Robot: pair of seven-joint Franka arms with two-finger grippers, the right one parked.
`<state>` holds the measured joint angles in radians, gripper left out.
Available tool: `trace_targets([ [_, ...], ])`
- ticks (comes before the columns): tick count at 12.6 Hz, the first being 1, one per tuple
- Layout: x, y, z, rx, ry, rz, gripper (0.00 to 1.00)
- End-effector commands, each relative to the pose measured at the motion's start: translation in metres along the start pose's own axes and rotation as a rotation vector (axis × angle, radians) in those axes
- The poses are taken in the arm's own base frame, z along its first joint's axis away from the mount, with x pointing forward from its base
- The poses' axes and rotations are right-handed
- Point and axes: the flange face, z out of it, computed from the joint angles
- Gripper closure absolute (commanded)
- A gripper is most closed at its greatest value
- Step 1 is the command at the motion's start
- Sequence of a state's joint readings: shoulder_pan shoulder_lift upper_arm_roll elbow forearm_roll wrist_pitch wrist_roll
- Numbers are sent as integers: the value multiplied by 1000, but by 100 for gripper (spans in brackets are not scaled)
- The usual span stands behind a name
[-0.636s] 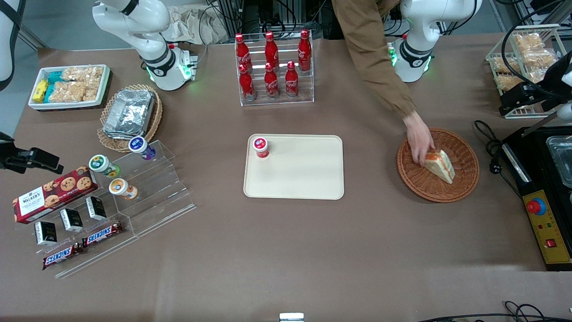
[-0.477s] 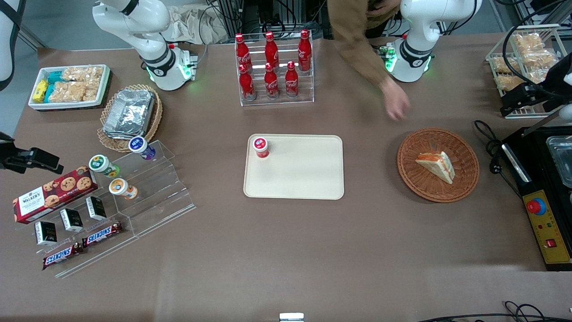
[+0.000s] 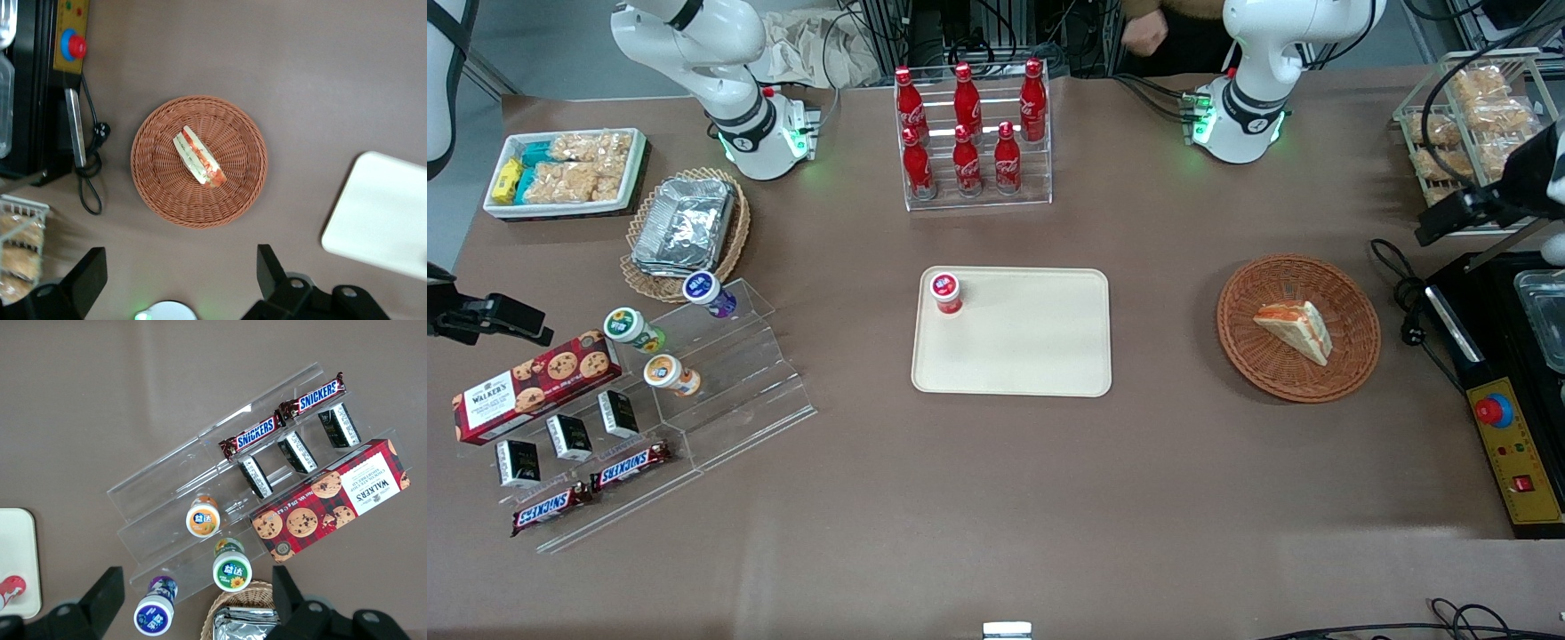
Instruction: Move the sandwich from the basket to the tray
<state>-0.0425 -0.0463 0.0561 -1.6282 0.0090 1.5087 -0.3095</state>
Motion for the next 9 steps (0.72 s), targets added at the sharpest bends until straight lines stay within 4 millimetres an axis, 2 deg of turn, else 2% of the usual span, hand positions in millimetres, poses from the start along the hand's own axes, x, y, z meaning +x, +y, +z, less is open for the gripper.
trace_targets([
  [1, -4, 1, 41, -8, -3, -267, 0],
  [2, -12, 8, 64, -12, 22, -311, 0],
  [3, -25, 12, 96, -7, 33, -320, 0],
  [5, -40, 6, 147, -22, 56, -368, 0],
  [9, -36, 7, 217, -37, 77, -402, 0],
])
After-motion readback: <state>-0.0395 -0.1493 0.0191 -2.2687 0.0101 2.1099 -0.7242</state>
